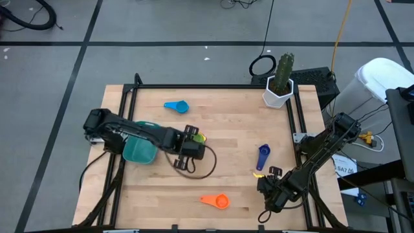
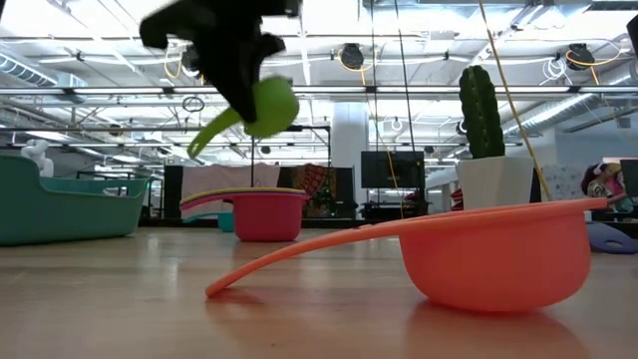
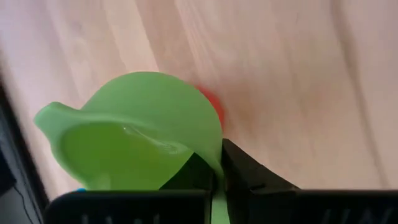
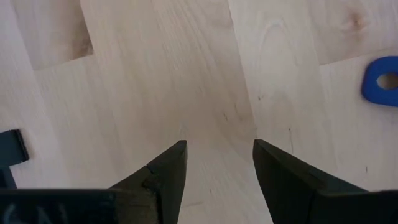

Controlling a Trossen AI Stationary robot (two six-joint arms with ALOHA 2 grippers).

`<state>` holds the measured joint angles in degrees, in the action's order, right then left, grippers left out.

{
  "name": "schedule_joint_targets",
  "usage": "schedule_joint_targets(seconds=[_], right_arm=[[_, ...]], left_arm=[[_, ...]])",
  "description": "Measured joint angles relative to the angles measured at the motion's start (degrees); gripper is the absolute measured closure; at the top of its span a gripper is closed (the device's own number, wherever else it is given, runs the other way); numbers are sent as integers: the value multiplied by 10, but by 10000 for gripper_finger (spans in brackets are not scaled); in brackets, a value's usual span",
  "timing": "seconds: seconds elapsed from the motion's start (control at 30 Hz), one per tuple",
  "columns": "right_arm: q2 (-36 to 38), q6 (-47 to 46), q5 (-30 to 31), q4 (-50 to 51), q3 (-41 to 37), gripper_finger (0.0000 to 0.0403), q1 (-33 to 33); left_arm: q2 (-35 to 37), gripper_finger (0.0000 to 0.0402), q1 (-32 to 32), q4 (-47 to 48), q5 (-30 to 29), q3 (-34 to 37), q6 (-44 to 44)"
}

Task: Nest measuring cups in basket
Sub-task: Stack the green measuring cup into the yellow measuring cup

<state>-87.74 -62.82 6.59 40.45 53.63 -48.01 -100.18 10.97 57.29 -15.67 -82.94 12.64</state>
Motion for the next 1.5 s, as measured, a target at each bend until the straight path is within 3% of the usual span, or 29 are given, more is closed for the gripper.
schedule_joint_targets(seconds=[0.3, 0.53, 0.83, 1.5], right_arm=[[0, -11, -7, -14, 0, 227, 0], [0, -10, -6, -25, 0, 227, 0], [0, -13, -6, -25, 0, 227, 0], [0, -25, -7, -28, 0, 227, -1]], left_arm=[[-50, 389, -64, 65, 37, 0, 89], [-54, 389, -63, 50, 43, 0, 149], [-54, 387, -68, 24, 43, 0, 162], [-54, 299, -68, 24, 33, 0, 134]])
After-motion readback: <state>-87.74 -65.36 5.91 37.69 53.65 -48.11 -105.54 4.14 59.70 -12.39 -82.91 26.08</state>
